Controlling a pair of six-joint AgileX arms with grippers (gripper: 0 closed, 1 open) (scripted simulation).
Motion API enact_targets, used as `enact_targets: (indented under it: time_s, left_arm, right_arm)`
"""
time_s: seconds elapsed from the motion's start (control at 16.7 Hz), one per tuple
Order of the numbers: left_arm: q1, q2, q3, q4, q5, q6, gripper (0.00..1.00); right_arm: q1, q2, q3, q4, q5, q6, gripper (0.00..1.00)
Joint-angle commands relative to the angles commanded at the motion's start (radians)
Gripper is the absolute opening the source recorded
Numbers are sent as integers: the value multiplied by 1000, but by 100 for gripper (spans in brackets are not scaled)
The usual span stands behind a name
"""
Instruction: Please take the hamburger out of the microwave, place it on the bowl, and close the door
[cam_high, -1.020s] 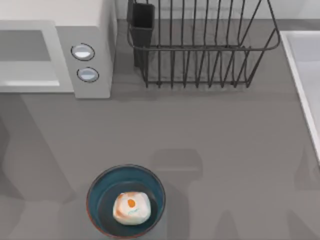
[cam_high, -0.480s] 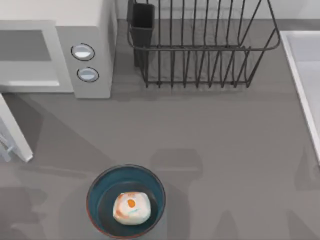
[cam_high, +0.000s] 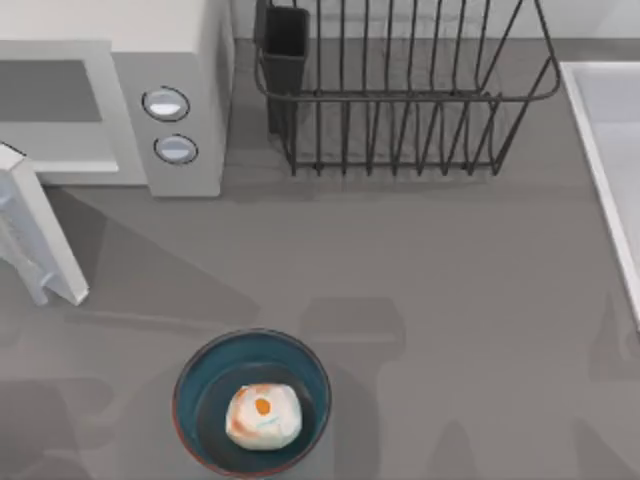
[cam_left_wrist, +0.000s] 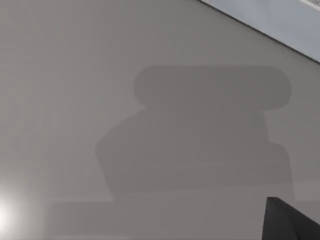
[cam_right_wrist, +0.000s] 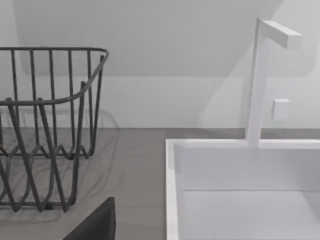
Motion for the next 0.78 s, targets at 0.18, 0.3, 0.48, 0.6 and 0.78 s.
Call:
enact_targets:
  time_s: [0.18,0.3,0.48,0.6,0.78]
  left_arm:
    - [-99,-39,-25,4,-71,-80,0]
    - [-213,-79,-50,9,-140,-158,0]
    - [-390,-145,-91,15,-248,-283,0]
    - [-464,-181,-113,19,-305,-348,0]
    - [-496,-200,-124,21,-334,-379,0]
  right_arm:
    - [0,0,0,0,0,0,100]
    - [0,0,0,0,0,0,100]
    - [0,0,0,0,0,0,100]
    - [0,0,0,0,0,0,100]
    - [0,0,0,0,0,0,100]
